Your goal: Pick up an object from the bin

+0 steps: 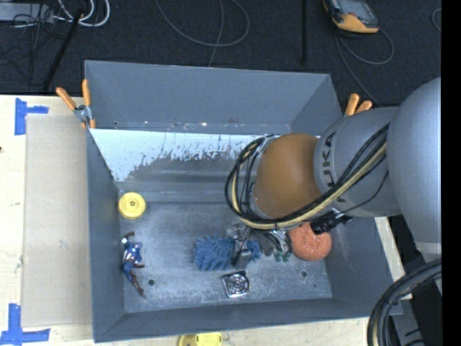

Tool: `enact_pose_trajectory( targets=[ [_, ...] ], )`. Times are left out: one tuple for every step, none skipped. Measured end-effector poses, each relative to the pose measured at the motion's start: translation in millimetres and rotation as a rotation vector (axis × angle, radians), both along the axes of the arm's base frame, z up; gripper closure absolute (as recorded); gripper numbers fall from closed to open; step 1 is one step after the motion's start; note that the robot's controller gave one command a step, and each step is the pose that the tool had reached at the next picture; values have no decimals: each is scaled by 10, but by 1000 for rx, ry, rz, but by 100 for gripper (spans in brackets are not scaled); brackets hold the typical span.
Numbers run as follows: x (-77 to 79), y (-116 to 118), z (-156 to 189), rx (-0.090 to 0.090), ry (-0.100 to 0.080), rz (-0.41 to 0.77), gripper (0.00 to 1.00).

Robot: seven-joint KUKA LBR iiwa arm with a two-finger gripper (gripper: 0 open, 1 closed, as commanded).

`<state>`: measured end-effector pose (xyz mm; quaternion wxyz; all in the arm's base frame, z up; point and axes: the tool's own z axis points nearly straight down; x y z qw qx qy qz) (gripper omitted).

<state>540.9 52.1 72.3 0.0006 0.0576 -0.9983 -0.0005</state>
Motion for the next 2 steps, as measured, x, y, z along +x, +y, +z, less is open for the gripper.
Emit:
enact_pose_trajectory(
  targets=[
    [0,0,0,0,0,-1,100],
    [0,0,0,0,0,-1,100]
  ],
)
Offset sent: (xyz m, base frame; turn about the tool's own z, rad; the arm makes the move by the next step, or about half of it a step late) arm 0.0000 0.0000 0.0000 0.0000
